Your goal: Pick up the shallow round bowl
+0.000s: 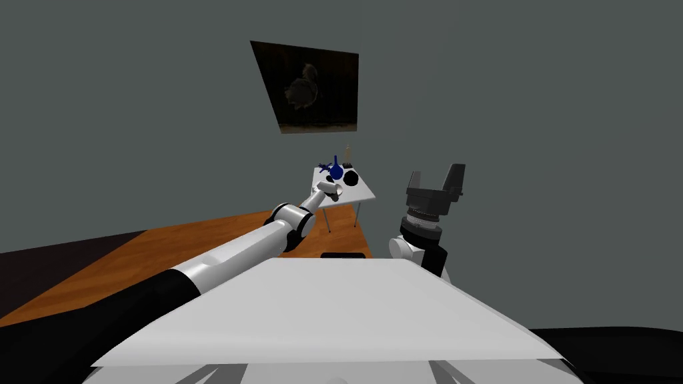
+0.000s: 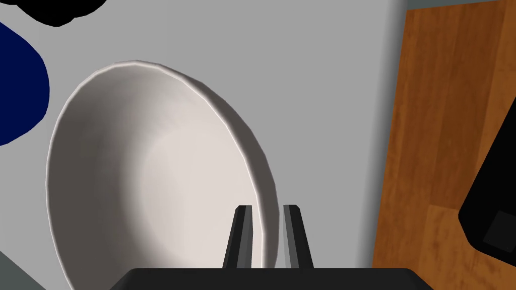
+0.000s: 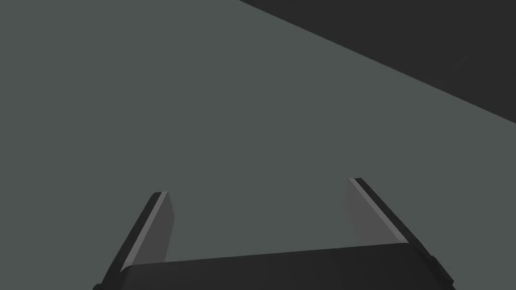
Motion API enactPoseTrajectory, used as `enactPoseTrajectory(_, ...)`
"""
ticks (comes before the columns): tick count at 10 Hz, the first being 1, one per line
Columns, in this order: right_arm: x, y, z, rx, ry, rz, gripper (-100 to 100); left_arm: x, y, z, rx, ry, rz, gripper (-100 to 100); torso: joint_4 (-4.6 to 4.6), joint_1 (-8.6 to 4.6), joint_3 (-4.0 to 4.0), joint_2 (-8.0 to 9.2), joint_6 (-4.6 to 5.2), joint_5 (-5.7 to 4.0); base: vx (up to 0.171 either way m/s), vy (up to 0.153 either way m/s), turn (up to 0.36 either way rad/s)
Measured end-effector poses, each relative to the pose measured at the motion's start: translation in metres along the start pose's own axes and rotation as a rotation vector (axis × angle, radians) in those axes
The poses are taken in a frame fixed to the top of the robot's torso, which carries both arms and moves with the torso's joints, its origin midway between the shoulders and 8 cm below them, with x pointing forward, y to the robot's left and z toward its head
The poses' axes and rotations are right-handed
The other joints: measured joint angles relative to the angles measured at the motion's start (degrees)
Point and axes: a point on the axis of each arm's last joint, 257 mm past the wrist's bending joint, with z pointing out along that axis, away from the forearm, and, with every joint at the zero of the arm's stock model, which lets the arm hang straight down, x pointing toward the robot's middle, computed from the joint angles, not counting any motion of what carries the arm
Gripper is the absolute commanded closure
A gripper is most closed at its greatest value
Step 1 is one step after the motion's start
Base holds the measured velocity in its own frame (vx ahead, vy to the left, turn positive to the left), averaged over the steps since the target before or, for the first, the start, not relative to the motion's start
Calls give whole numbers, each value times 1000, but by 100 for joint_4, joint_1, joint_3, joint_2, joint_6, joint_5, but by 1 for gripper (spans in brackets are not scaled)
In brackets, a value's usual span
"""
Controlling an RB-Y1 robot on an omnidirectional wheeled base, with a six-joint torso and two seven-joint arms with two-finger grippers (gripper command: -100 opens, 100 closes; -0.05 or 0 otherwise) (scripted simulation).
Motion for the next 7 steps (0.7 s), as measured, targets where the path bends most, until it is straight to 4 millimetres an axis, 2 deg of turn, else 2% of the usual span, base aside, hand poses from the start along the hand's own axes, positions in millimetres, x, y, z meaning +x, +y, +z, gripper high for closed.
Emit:
enactPoseTrajectory(6,0,0,0,0,0,0,0,4,-14,-2,-6,17,25,100,13,0,14,15,-2,2,-26,-31,56)
enactPoseTrajectory(7,0,0,0,0,0,0,0,4,-14,-2,-5,18,27,0,13,5,13,13,0,4,0,0,0)
